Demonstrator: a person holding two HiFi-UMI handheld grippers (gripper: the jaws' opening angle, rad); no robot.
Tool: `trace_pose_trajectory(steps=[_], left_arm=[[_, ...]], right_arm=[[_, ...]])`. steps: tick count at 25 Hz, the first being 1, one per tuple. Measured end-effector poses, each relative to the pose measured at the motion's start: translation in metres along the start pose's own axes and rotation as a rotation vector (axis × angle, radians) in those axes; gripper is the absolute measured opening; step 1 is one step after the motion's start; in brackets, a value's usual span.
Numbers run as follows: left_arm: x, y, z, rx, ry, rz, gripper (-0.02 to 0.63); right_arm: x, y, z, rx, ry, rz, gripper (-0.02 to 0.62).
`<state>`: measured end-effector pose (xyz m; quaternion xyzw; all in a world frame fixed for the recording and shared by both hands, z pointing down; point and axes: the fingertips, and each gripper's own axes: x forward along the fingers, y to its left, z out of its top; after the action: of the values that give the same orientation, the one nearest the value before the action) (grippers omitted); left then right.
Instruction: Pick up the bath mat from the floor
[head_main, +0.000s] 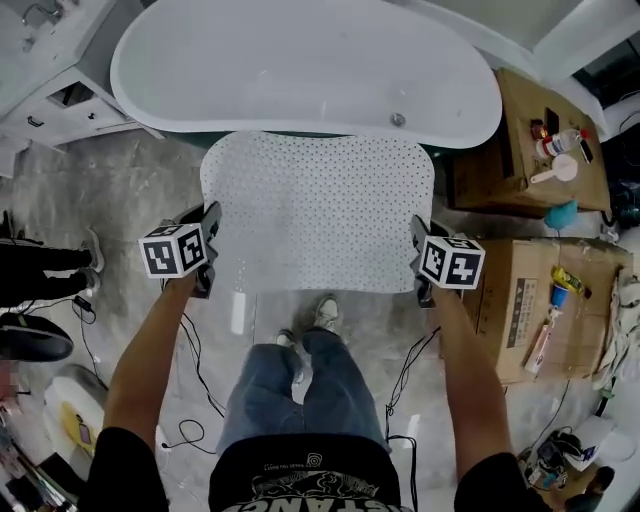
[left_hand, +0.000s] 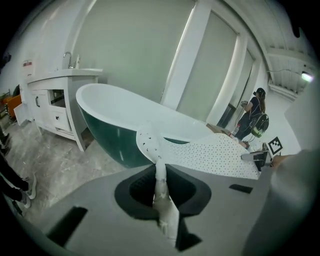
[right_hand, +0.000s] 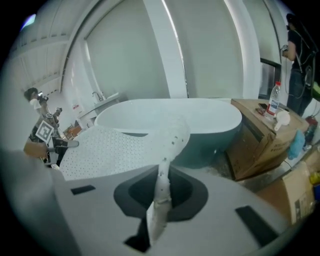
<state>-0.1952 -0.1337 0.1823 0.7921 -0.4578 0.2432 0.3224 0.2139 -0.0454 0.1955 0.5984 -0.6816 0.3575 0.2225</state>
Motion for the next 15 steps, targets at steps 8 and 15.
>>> trace_pose_trajectory(steps=[8,15], left_arm=[[-0.047,-0.034,0.073,0.019,-0.087,0.001,0.044],[-0.089,-0.068,0.143,0.066,-0.203,0.007,0.044]], right_arm=[[-0.059,0.003,0.069,-0.032,-0.098,0.009,0.025],[-0.105,0.009,0.129,0.002,-0.218,0.026,0.025]])
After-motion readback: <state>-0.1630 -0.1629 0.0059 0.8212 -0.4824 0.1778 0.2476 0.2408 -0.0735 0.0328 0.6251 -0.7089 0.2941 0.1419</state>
